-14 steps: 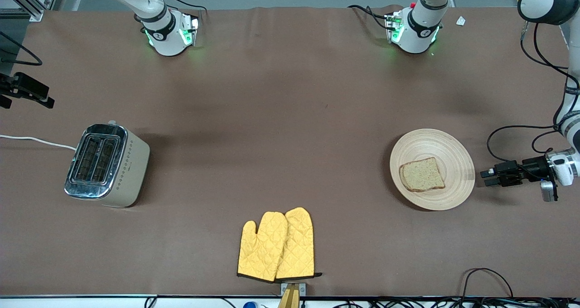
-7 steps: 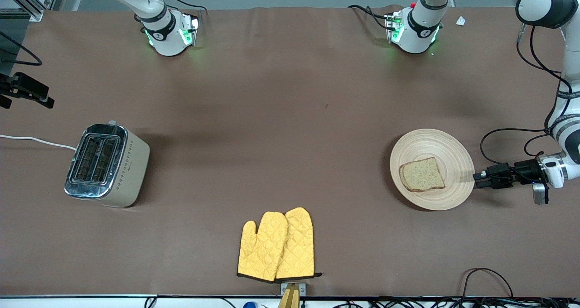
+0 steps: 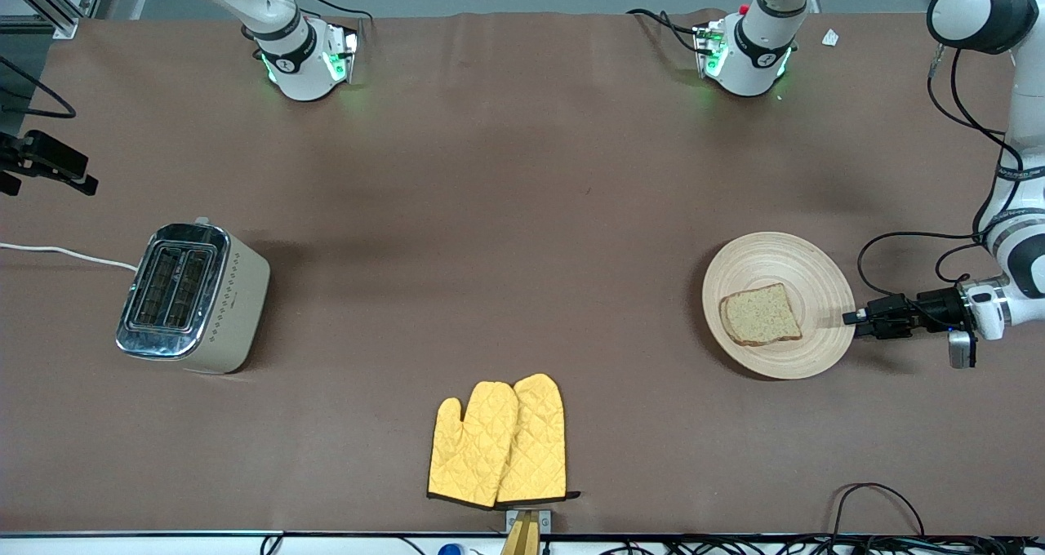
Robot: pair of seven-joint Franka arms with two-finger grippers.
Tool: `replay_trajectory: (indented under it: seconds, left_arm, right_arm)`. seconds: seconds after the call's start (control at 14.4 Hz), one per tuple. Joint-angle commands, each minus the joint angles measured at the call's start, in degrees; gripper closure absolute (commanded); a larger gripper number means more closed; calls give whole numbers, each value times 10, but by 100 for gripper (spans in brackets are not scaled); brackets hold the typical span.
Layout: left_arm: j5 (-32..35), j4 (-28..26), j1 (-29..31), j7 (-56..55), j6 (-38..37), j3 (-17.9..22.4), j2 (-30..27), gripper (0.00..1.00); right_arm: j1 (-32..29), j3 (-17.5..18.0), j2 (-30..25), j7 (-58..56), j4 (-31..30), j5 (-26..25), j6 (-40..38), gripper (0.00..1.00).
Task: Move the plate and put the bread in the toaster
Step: 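Grasp the rim of the wooden plate with the left gripper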
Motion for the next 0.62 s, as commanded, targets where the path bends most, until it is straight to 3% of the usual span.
replay_trajectory:
  seconds: [0.0, 0.55]
  left_arm:
    - [-10, -5, 1, -20, -4, -1, 0, 47]
    - [-2, -4, 1, -57, -29, 0, 0, 58]
  right_arm:
    - [-8, 3, -6, 1, -8, 10, 0, 0]
    - [-7, 2, -6, 2, -8, 11, 0, 0]
